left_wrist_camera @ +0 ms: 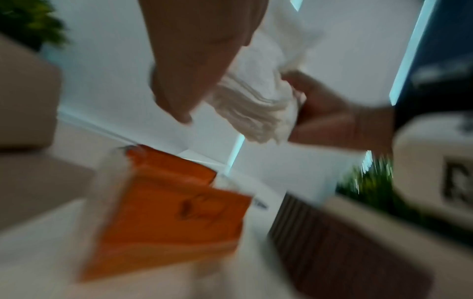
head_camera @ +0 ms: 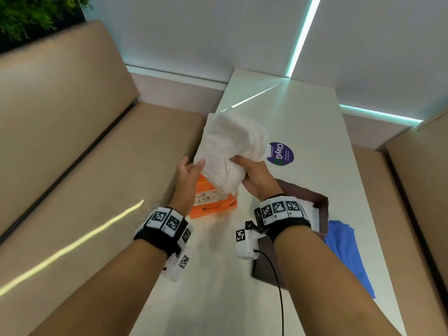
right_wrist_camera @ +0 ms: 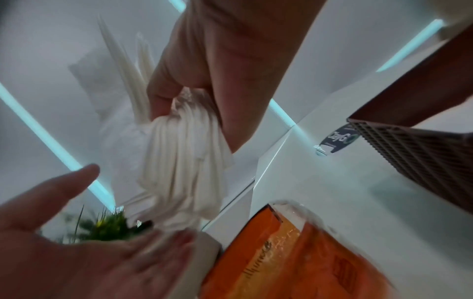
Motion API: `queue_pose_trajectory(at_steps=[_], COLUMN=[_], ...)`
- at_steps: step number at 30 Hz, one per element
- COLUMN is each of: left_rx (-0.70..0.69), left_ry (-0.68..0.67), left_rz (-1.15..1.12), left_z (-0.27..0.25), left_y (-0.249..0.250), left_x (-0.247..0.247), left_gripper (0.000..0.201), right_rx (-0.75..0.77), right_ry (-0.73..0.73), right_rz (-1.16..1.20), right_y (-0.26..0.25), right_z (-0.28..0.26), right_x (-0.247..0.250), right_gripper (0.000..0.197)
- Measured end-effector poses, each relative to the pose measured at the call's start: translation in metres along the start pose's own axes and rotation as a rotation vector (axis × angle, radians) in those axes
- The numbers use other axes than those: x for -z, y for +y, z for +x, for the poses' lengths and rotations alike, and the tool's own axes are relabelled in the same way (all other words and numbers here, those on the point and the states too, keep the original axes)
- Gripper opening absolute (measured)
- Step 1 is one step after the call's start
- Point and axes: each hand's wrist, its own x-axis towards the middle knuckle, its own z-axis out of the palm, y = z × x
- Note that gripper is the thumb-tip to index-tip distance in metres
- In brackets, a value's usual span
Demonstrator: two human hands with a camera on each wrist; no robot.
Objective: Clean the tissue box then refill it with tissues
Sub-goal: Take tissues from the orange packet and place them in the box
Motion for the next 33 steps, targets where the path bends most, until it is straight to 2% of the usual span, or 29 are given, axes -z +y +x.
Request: queue_pose_trajectory(at_steps=[2,4,8,10,12,13,15,17,19,21,22,25,28,30,32,33], left_rx=[0.121,0.262,0.397,0.443,0.48,0.48,0.444,0.403,0.358,0.321,0.316,0.391,0.407,0.391,0.328,0.306], left_ry=[-0.239,-0.366,-0.435,-0.485,-0.491,-0.482,-0.502,-0.55,-0.553,-0.499,-0.455,-0.386,-0.433,-0.488,-0.53,-0.537], left_rz=[-0.238,-0.433,-0.468,-0.425,-0.395,-0.368,-0.275,-0.113,0.046,0.06,-0.001,-0.39,-0.59,-0.694,-0.752,-0.772], left_z=[-0.005,-0.01,-0.017,-0.017,-0.016,-0.015,-0.012,-0.013,-0.016,-0.015,-0.014,-0.015,-0.032,-0.042,-0.043,-0.042], left_y=[0.014,0.019,0.007,0.001,-0.002,-0.003,-0.007,-0.007,-0.004,-0.001,-0.002,-0.005,-0.009,-0.011,-0.006,-0.003], left_x=[-0.015,-0.027,-0.037,-0.036,-0.035,-0.033,-0.032,-0.036,-0.045,-0.054,-0.057,-0.064,-0.085,-0.098,-0.105,-0.105], left_gripper=[0.056,0.058,0.044,0.045,0.037,0.036,0.053,0.063,0.056,0.067,0.077,0.101,0.098,0.101,0.1,0.098], right_rx=[-0.004,-0.007,-0.023,-0.036,-0.045,-0.063,-0.1,-0.138,-0.153,-0.142,-0.127,-0.009,0.148,0.216,0.275,0.301], right_ry=[-0.038,-0.038,-0.026,-0.021,-0.054,-0.058,-0.038,0.033,0.124,0.234,0.264,0.252,0.197,0.149,0.15,0.184], right_rz=[0.121,0.2,0.277,0.281,0.292,0.285,0.203,0.003,-0.211,-0.259,-0.207,-0.025,0.041,0.039,-0.086,-0.191], right_y=[-0.002,-0.001,0.001,-0.006,-0.015,-0.02,-0.029,-0.033,-0.033,-0.029,-0.029,-0.032,-0.033,-0.034,-0.032,-0.031], right_z=[-0.005,-0.014,-0.036,-0.05,-0.061,-0.067,-0.079,-0.085,-0.089,-0.091,-0.092,-0.095,-0.097,-0.101,-0.105,-0.107], right_x=[0.002,0.004,0.016,0.026,0.042,0.05,0.063,0.068,0.069,0.075,0.077,0.077,0.062,0.051,0.045,0.044], right_gripper=[0.036,0.037,0.039,0.043,0.059,0.07,0.077,0.064,0.042,0.045,0.048,0.052,0.059,0.055,0.058,0.067])
